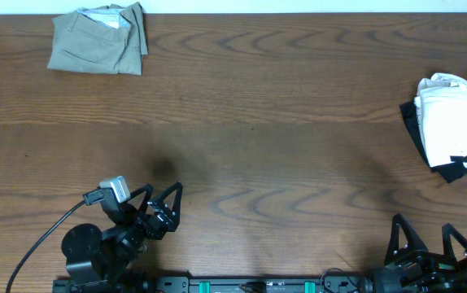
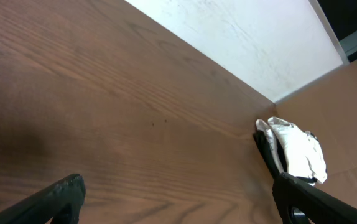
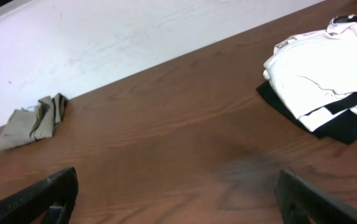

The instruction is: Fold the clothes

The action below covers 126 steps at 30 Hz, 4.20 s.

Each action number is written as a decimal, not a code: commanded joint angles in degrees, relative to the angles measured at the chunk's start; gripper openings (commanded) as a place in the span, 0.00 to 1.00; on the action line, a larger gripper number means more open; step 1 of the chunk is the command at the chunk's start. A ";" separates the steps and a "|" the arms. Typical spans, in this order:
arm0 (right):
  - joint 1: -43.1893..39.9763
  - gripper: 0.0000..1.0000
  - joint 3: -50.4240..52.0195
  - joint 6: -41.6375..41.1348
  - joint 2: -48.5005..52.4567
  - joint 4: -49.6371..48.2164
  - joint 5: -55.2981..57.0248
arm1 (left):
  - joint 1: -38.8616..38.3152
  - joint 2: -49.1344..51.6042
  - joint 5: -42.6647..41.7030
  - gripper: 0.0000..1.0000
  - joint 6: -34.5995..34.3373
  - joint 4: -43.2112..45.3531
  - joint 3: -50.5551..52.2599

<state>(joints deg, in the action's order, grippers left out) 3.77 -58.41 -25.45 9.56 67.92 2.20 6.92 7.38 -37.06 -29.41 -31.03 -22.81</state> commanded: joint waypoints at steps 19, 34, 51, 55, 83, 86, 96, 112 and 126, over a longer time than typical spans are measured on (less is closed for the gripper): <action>-0.07 0.99 0.02 -0.68 -0.22 2.25 0.81 | -0.02 -0.44 0.46 0.98 -0.04 0.26 -0.02; -0.07 0.99 0.02 -0.66 -0.22 2.16 2.54 | -0.02 -0.44 0.48 0.98 -0.04 0.26 -0.02; -0.13 0.99 0.31 -0.66 -0.44 -2.82 12.98 | -0.02 -0.44 0.46 0.98 -0.02 0.26 -0.02; -1.77 0.99 0.94 -0.68 -1.49 -4.98 13.68 | -0.02 -0.44 0.46 0.98 -0.04 0.26 -0.02; -5.57 0.99 47.76 -0.63 -9.25 -66.86 -4.90 | -0.02 -0.44 0.48 0.98 -0.04 0.26 -0.02; -5.57 0.99 52.37 -0.63 -9.25 -73.66 -5.29 | -0.02 -0.44 0.48 0.98 -0.04 0.26 -0.02; -5.57 0.99 58.12 4.39 -9.25 -82.77 -5.03 | -0.02 -0.44 0.48 0.98 -0.04 0.26 -0.02; -5.57 0.99 58.12 25.18 -9.25 -65.77 -5.03 | -0.02 -0.44 0.46 0.98 -0.04 0.26 -0.02; -5.60 0.99 58.12 25.75 -9.25 -63.84 -4.79 | -0.02 -0.44 0.46 0.98 -0.04 0.26 -0.02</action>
<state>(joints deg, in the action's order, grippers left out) -1.32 -0.40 -0.75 0.69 3.79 -2.63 6.92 7.33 -36.86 -29.78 -31.03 -22.81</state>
